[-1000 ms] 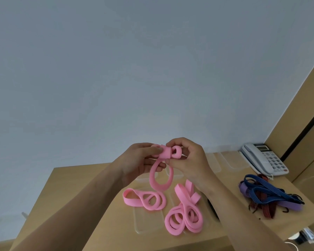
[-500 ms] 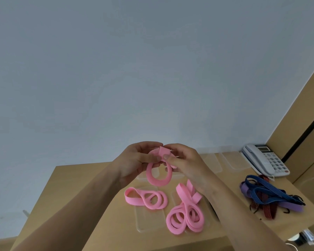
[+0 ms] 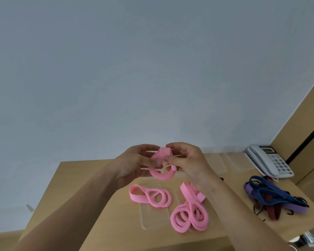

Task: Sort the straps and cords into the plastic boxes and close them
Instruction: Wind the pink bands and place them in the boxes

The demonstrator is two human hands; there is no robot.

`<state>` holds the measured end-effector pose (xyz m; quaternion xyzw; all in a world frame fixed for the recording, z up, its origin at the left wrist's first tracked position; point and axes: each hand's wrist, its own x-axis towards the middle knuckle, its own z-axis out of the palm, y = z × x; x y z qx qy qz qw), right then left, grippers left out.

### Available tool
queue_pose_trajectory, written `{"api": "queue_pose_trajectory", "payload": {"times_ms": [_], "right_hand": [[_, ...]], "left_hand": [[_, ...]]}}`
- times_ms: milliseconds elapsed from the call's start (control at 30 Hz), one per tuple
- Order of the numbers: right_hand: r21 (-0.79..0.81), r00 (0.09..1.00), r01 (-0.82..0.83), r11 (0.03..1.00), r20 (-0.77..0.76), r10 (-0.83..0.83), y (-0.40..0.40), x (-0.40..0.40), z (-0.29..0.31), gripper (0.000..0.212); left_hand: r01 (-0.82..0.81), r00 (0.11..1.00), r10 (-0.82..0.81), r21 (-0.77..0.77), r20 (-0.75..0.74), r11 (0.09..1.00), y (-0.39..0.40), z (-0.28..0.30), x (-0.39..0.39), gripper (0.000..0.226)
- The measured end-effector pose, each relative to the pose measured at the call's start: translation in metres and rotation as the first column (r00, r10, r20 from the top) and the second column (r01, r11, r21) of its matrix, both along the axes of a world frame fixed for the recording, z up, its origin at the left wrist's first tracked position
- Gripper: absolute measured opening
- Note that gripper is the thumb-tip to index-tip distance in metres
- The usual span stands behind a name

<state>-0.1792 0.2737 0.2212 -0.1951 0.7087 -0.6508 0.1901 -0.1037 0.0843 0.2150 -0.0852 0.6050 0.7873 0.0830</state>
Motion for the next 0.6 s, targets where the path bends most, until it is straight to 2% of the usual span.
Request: {"api": "queue_pose_trajectory", "payload": {"times_ms": [200, 600], "right_hand": [[0.029, 0.999, 0.005, 1.0, -0.044, -0.003, -0.003, 0.005, -0.004, 0.041], [0.007, 0.986, -0.007, 1.0, -0.168, 0.008, -0.027, 0.022, -0.017, 0.048]], "left_hand": [[0.024, 0.999, -0.023, -0.059, 0.026, 0.998, -0.002, 0.0, 0.005, 0.032], [0.054, 0.997, -0.054, -0.004, 0.048, 0.999, -0.021, -0.009, 0.015, 0.037]]}}
